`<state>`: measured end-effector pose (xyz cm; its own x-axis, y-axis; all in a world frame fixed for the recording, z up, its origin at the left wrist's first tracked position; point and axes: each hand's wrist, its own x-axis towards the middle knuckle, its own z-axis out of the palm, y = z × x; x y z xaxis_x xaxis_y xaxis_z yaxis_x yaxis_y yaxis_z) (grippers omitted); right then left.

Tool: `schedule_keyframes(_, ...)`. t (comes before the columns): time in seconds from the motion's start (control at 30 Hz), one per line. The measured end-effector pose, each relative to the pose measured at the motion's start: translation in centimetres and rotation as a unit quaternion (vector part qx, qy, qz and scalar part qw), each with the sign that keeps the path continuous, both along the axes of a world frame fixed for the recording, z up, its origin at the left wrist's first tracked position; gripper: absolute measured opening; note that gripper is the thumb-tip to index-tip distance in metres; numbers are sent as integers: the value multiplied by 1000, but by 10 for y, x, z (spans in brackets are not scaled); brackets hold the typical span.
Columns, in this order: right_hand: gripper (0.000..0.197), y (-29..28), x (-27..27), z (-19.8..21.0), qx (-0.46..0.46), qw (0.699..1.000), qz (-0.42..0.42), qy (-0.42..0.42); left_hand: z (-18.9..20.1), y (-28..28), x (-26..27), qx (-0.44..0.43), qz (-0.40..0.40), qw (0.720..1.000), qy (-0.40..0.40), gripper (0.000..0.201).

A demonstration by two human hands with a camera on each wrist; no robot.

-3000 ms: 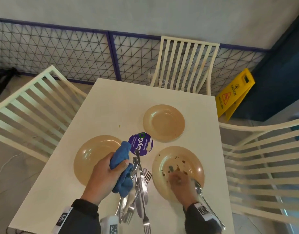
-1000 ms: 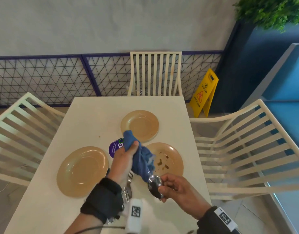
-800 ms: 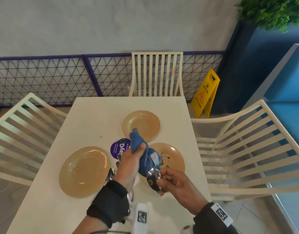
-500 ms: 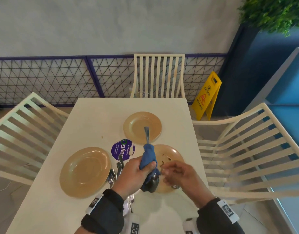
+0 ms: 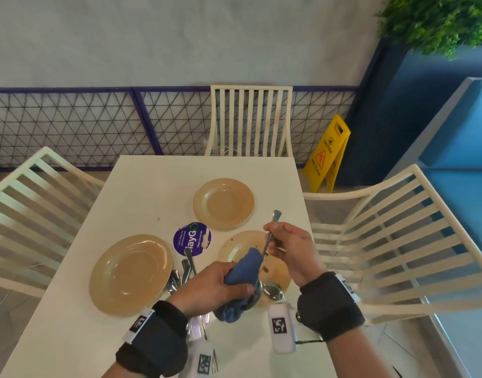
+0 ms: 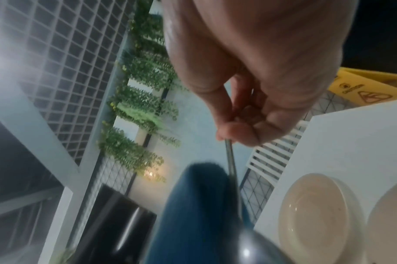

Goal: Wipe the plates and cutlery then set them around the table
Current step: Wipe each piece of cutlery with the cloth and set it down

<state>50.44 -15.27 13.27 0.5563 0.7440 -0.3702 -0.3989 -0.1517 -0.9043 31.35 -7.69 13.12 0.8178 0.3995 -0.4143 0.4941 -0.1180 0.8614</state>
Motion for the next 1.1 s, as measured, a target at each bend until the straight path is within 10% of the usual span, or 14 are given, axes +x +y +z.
schedule_keyframes(0.33,21,-5,2,-1,5,997,-61,45,-6,-20,15,30,99,994,-20,27)
schedule_keyframes(1.1,25,9,-13,-26,-64,998,-9,-8,-13,-9,-2,11,24,999,41,32)
